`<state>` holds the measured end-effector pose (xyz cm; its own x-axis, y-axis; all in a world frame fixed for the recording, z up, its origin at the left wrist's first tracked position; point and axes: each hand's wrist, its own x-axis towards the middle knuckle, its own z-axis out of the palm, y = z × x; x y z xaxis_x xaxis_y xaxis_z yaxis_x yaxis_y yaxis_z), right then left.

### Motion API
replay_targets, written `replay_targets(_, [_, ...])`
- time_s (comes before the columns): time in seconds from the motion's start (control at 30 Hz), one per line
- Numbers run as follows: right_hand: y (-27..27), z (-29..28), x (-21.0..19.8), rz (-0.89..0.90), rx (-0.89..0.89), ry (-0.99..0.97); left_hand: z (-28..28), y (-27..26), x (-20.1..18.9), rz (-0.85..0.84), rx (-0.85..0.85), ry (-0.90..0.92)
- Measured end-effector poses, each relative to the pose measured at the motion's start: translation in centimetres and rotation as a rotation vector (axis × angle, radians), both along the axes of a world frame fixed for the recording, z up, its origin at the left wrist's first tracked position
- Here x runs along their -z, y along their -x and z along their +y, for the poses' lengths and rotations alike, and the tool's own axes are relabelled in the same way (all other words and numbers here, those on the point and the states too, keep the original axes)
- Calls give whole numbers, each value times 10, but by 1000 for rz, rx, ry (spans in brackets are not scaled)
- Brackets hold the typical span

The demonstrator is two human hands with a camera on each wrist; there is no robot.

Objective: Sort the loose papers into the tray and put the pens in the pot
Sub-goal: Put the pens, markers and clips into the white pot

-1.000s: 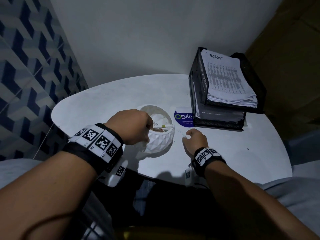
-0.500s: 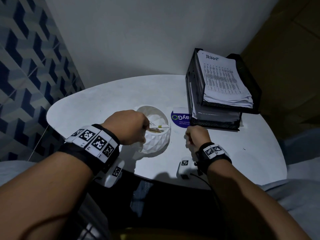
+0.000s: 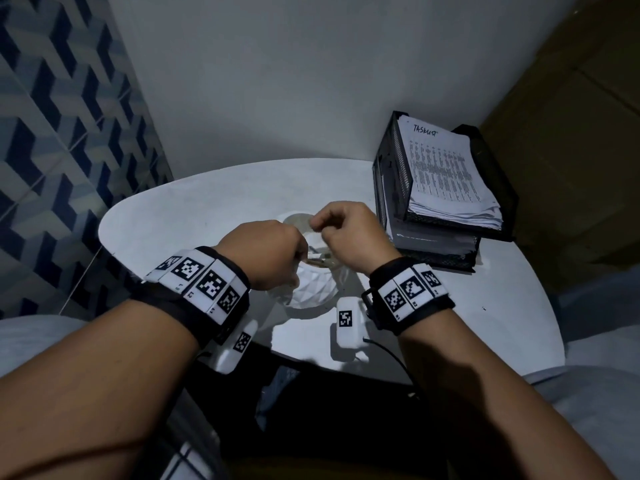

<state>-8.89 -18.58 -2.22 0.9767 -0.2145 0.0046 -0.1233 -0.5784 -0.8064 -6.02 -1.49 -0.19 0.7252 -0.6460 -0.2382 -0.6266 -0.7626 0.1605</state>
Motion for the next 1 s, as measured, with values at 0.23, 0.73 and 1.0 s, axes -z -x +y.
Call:
replay_targets(0.23, [-19,-53,54,-56,455,-47,9,-7,-1,16,-46,14])
replay_targets(0.73, [-16,-68,138,429,81,466,31,-23,-1,43,-117,27])
replay_targets(1.0, [11,-64,138,477,125,373,26,-20,-3,45,-105,17])
